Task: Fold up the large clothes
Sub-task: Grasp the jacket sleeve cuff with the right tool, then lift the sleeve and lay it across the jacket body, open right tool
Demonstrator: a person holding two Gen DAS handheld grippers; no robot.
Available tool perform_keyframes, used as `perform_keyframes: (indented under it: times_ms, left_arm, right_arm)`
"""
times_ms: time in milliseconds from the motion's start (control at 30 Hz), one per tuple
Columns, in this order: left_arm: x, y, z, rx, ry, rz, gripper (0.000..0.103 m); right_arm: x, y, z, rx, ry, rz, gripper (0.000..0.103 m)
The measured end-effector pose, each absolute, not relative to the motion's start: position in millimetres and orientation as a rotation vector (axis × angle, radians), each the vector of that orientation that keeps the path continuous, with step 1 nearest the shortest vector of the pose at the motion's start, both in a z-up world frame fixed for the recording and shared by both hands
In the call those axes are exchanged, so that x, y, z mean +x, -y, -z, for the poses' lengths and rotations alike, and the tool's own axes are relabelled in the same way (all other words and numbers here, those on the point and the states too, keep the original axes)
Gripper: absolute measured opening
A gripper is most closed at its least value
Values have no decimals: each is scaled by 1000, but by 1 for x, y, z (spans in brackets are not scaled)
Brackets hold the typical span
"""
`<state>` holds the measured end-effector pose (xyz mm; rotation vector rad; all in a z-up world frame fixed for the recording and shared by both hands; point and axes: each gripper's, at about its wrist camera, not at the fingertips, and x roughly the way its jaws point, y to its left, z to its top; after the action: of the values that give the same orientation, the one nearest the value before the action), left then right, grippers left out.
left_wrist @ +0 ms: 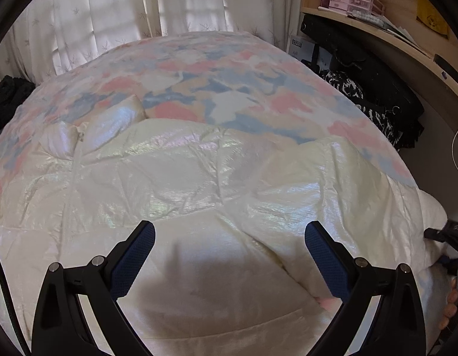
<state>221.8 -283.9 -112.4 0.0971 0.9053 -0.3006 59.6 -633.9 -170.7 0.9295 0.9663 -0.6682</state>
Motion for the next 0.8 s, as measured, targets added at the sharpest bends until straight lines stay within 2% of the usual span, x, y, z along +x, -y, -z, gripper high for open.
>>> perform_keyframes:
  times_ms: [67,100,133,300,533,667,800]
  left_arm:
    - [218,276,106,105,-894,287,100]
    - [216,270,102,107,-887,278,100]
    - [213,264,97,109,-880,267,100]
    - [194,217,64,86,-817,218,100]
    - [160,119,19,-4,-756,123,100]
    - [146,62,12,-76,-752,71,100]
    - [139,15,25,-117,-774,28,100]
  right_arm:
    - [69,630,168,831,-983,693,25]
    - [72,628,165,818,-976,675,16]
    - [74,621,156,797,-962,674,13]
    - [74,569,81,606,-796,636,11]
    - [75,428,-50,426,-548,269,12]
    - [87,347,-71,358,-530,75,14]
    - [106,264,-48,265,-582,-57,15]
